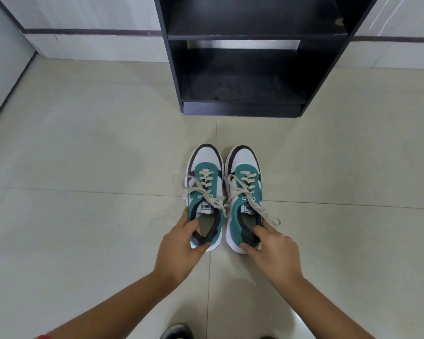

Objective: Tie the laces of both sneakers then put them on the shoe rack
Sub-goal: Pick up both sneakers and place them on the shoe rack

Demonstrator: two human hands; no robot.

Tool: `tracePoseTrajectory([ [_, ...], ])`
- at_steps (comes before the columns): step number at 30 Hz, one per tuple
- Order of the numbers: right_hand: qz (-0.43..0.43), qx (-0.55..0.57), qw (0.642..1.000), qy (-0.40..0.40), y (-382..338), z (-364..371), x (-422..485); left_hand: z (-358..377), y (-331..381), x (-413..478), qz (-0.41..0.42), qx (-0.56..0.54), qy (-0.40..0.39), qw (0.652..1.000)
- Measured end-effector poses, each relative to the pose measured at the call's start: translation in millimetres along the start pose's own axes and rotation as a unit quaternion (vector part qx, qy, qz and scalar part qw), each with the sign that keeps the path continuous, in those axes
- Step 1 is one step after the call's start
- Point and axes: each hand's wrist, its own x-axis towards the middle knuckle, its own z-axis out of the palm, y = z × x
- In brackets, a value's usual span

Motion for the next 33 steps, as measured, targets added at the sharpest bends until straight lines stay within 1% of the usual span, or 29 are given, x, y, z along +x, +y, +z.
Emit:
tracePoseTrajectory([
  [3,-0.005,-0.012,1.0,0.027,-9.2,-35.2,-1.4,-34.5,30.1,6.2,0.008,0.026,-0.016,1.0],
  [8,-0.015,-0.042,0.998,0.054,-39.9,-144.7,-8.7,-120.8,94.2,8.7,0.045,0.091,-0.026,0.995],
  [15,-0.048,-0.044,0.991,0.115,-95.7,-315.2,0.0,-257.4,220.4,15.4,0.095,0.069,0.014,0.993],
  [20,-0.049,-0.05,0.988,0.138,-130.4,-405.5,39.4,-333.8,287.2,56.8,0.107,0.073,0.047,0.99],
  [24,-0.036,-0.057,0.99,0.128,-149.1,-446.4,88.5,-370.4,313.1,109.7,0.087,0.05,0.049,0.994],
  [26,-0.036,-0.043,0.991,0.122,-157.1,-459.1,120.0,-380.4,320.1,138.2,0.076,0.032,0.047,0.995],
  [33,-0.018,0.002,0.996,0.091,-177.8,-478.8,212.6,-382.7,332.6,219.9,-0.009,0.003,0.049,0.999],
])
